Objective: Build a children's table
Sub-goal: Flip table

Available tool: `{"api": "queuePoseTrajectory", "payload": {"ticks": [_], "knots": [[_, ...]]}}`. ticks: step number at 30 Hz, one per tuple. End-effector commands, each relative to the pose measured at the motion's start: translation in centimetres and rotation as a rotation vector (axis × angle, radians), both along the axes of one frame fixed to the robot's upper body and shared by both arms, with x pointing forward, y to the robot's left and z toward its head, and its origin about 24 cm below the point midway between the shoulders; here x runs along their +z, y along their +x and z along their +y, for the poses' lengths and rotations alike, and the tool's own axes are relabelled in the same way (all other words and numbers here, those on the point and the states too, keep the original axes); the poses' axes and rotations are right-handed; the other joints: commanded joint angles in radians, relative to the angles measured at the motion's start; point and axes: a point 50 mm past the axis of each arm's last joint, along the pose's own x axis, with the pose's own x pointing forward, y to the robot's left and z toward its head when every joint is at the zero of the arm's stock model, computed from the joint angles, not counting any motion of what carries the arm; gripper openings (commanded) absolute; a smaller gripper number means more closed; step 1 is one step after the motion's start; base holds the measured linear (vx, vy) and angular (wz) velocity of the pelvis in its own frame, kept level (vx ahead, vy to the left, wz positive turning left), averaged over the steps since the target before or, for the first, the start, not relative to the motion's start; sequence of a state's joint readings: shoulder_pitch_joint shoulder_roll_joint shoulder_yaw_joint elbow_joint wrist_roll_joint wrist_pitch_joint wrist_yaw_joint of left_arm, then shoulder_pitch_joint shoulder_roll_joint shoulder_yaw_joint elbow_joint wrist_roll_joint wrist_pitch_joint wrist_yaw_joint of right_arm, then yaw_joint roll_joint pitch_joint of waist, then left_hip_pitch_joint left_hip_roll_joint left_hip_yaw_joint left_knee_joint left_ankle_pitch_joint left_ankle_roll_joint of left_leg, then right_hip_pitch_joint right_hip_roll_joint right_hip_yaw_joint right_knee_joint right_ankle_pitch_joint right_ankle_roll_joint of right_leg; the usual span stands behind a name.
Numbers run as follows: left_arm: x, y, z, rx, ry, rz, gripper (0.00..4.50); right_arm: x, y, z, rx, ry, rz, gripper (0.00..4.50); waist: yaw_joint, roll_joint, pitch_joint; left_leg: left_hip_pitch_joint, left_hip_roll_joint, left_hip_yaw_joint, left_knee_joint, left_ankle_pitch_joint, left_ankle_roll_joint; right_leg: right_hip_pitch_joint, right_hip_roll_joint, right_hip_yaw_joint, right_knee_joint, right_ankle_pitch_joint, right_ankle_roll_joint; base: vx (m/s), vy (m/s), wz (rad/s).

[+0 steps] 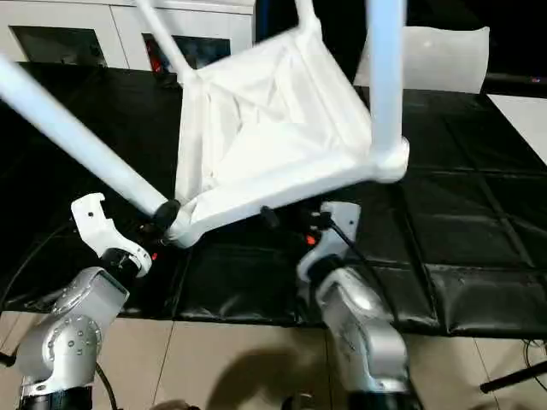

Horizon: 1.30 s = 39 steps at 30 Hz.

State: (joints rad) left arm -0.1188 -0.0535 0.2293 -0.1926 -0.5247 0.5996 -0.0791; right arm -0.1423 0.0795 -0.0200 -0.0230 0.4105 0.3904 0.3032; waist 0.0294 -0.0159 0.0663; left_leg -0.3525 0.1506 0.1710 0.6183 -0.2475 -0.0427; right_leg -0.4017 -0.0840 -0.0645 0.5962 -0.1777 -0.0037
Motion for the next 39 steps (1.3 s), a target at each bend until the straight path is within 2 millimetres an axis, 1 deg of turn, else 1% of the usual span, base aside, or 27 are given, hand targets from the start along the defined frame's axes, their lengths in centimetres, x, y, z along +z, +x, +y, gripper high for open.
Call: {"api": "queuePoseTrajectory", "payload": {"ticks": [1,2,3,4,7,9,10,12,13,14,16,17,18,20,21,22,24,25,26,28,29,32,33,35,36,37,39], "knots": [[-2.1,-0.6,-3.9,-0.030,-0.272,0.134,2.11,-0.1,0.2,0.2,0.004,0.022,0.017,4.50,-0.002,-0.005,-0.050,-0.007,0.074,-0.028,-0.093,-0.106,0.037,0.040,-0.064,0.055,-0.068,-0.259,-0.182,0.000,0.000,0.00],[-2.0,-0.5,-4.0,-0.026,-0.295,0.134,2.11,0.0,0.4,0.5,0.023,0.052,0.011,4.50,-0.001,-0.016,-0.053,-0.009,0.072,-0.025,-0.091,-0.090,0.037,0.044,-0.064,0.056,-0.067,-0.234,-0.177,0.000,0.000,0.00],[-1.9,-0.5,-4.0,-0.029,-0.303,0.133,2.11,0.1,0.5,0.7,0.033,0.079,0.007,4.50,0.002,-0.010,-0.053,-0.008,0.073,-0.026,-0.091,-0.083,0.038,0.045,-0.066,0.056,-0.063,-0.225,-0.180,0.000,0.000,0.00],[-1.9,-0.5,-4.1,-0.032,-0.312,0.134,2.11,0.2,0.6,0.8,0.037,0.096,0.004,4.50,0.003,-0.008,-0.052,-0.008,0.073,-0.026,-0.091,-0.075,0.041,0.045,-0.066,0.057,-0.063,-0.210,-0.181,0.000,0.000,0.00],[-1.8,-0.6,-4.5,-0.054,-0.351,0.146,2.11,0.7,1.3,1.5,0.060,0.166,-0.025,4.50,0.002,-0.009,-0.053,-0.010,0.073,-0.025,-0.091,-0.081,0.043,0.046,-0.066,0.056,-0.064,-0.211,-0.189,0.000,0.000,0.00],[-1.8,-0.6,-4.7,-0.070,-0.362,0.152,2.11,0.8,1.8,1.9,0.064,0.187,-0.028,4.50,0.002,-0.009,-0.052,-0.009,0.072,-0.024,-0.091,-0.091,0.037,0.046,-0.067,0.056,-0.066,-0.240,-0.186,0.000,0.000,0.00],[-1.8,-0.6,-4.9,-0.079,-0.371,0.154,2.11,0.8,2.1,2.1,0.055,0.188,-0.018,4.50,0.004,-0.008,-0.053,-0.007,0.072,-0.024,-0.090,-0.089,0.035,0.044,-0.067,0.056,-0.067,-0.246,-0.183,0.000,0.000,0.00],[-1.8,-0.5,-5.1,-0.093,-0.387,0.156,2.11,0.6,3.1,3.0,0.048,0.210,0.011,4.50,0.001,-0.006,-0.055,-0.006,0.071,-0.024,-0.090,-0.082,0.032,0.043,-0.066,0.055,-0.064,-0.238,-0.191,0.000,0.000,0.00],[-1.8,-0.5,-5.1,-0.095,-0.388,0.157,2.11,0.5,3.3,3.2,0.047,0.212,0.012,4.50,0.000,-0.006,-0.054,-0.007,0.071,-0.023,-0.090,-0.085,0.031,0.042,-0.066,0.056,-0.063,-0.237,-0.195,0.000,0.000,0.00],[-1.7,-0.5,-5.2,-0.098,-0.394,0.159,2.11,0.6,3.6,3.7,0.053,0.236,0.012,4.50,0.002,-0.004,-0.055,-0.005,0.071,-0.023,-0.090,-0.086,0.030,0.041,-0.066,0.055,-0.064,-0.237,-0.197,0.000,0.000,0.00],[-1.7,-0.5,-5.2,-0.100,-0.399,0.160,2.11,0.7,3.7,4.0,0.059,0.254,0.010,4.50,0.004,-0.003,-0.056,-0.004,0.073,-0.023,-0.090,-0.065,0.031,0.043,-0.065,0.055,-0.059,-0.201,-0.201,0.000,0.000,0.00],[-1.8,-0.5,-5.3,-0.102,-0.401,0.166,2.11,1.0,3.9,4.7,0.078,0.287,0.001,4.50,0.006,-0.003,-0.055,-0.004,0.073,-0.022,-0.090,-0.058,0.032,0.044,-0.064,0.055,-0.059,-0.189,-0.201,0.000,0.000,0.00],[-1.8,-0.6,-5.3,-0.103,-0.403,0.170,2.11,1.2,4.1,5.1,0.089,0.309,-0.005,4.50,0.005,-0.007,-0.058,-0.004,0.073,-0.022,-0.089,-0.050,0.035,0.046,-0.065,0.054,-0.055,-0.167,-0.208,0.000,0.000,0.00],[-1.8,-0.5,-5.4,-0.103,-0.406,0.172,2.11,1.5,4.4,5.5,0.081,0.329,-0.015,4.50,0.008,-0.004,-0.058,-0.004,0.074,-0.021,-0.088,-0.040,0.042,0.047,-0.066,0.054,-0.054,-0.155,-0.215,0.000,0.000,0.00],[-1.8,-0.5,-5.4,-0.102,-0.409,0.174,2.11,1.7,4.6,5.7,0.074,0.346,-0.021,4.31,0.008,-0.007,-0.058,-0.005,0.073,-0.020,-0.087,-0.041,0.044,0.048,-0.066,0.054,-0.054,-0.155,-0.216,0.000,0.000,0.00],[-1.8,-0.5,-5.4,-0.102,-0.412,0.175,2.11,1.9,4.8,5.9,0.068,0.364,-0.023,4.20,0.008,-0.006,-0.058,-0.004,0.074,-0.020,-0.088,-0.047,0.043,0.048,-0.068,0.054,-0.054,-0.167,-0.217,0.000,0.000,0.00],[-1.8,-0.5,-5.4,-0.103,-0.416,0.179,2.11,2.1,5.1,6.3,0.054,0.384,-0.025,4.10,0.009,-0.007,-0.056,-0.005,0.073,-0.019,-0.088,-0.061,0.042,0.048,-0.068,0.055,-0.057,-0.190,-0.212,0.000,0.000,0.00],[-1.8,-0.5,-5.4,-0.105,-0.419,0.180,2.11,2.2,5.3,6.5,0.041,0.403,-0.022,4.01,0.008,-0.005,-0.057,-0.005,0.073,-0.020,-0.088,-0.062,0.041,0.048,-0.067,0.054,-0.057,-0.193,-0.211,0.000,0.000,0.00],[-1.8,-0.5,-5.4,-0.109,-0.421,0.180,2.11,2.3,5.4,6.7,0.027,0.414,-0.021,3.76,0.007,-0.006,-0.055,-0.006,0.073,-0.021,-0.090,-0.070,0.039,0.047,-0.067,0.054,-0.059,-0.206,-0.207,0.000,0.000,0.00],[-1.7,-0.4,-5.5,-0.116,-0.423,0.181,2.11,2.5,5.7,7.1,0.017,0.428,-0.023,3.69,0.006,-0.007,-0.055,-0.006,0.073,-0.021,-0.090,-0.079,0.035,0.047,-0.067,0.054,-0.059,-0.222,-0.201,0.000,0.000,0.00],[-1.7,-0.4,-5.5,-0.121,-0.423,0.183,2.11,2.6,5.8,7.4,0.017,0.429,-0.026,3.65,0.006,-0.004,-0.055,-0.004,0.072,-0.019,-0.090,-0.094,0.032,0.045,-0.066,0.054,-0.063,-0.241,-0.196,0.000,0.000,0.00],[-1.7,-0.4,-5.7,-0.132,-0.423,0.185,2.11,3.0,6.0,7.9,0.022,0.433,-0.032,3.35,0.005,-0.006,-0.054,-0.006,0.073,-0.021,-0.092,-0.107,0.027,0.046,-0.066,0.054,-0.064,-0.258,-0.187,0.000,0.000,0.00],[-1.7,-0.4,-5.8,-0.136,-0.424,0.186,2.11,3.1,6.1,8.1,0.023,0.431,-0.034,3.30,0.006,-0.002,-0.056,-0.004,0.073,-0.021,-0.092,-0.106,0.025,0.046,-0.067,0.054,-0.063,-0.255,-0.187,0.000,0.000,0.00],[-1.7,-0.4,-5.8,-0.139,-0.424,0.187,2.11,3.1,6.2,8.3,0.019,0.423,-0.033,3.24,0.005,-0.005,-0.057,-0.004,0.072,-0.021,-0.091,-0.100,0.026,0.045,-0.065,0.054,-0.061,-0.243,-0.190,0.000,0.000,0.00],[-1.7,-0.4,-5.8,-0.141,-0.424,0.188,2.11,3.2,6.3,8.4,0.015,0.418,-0.034,3.02,0.004,-0.005,-0.055,-0.006,0.072,-0.021,-0.092,-0.103,0.027,0.046,-0.065,0.054,-0.062,-0.245,-0.190,0.000,0.000,0.00],[-1.7,-0.4,-5.8,-0.142,-0.423,0.188,2.11,3.2,6.4,8.5,0.010,0.417,-0.034,2.93,0.004,-0.005,-0.056,-0.005,0.073,-0.021,-0.092,-0.111,0.025,0.045,-0.066,0.053,-0.063,-0.256,-0.188,0.000,0.000,0.00],[-1.7,-0.4,-5.9,-0.143,-0.423,0.189,2.11,3.3,6.6,8.5,-0.005,0.419,-0.031,2.90,0.004,-0.006,-0.055,-0.004,0.072,-0.021,-0.093,-0.121,0.024,0.045,-0.066,0.053,-0.065,-0.275,-0.183,0.000,0.000,0.00]]}}
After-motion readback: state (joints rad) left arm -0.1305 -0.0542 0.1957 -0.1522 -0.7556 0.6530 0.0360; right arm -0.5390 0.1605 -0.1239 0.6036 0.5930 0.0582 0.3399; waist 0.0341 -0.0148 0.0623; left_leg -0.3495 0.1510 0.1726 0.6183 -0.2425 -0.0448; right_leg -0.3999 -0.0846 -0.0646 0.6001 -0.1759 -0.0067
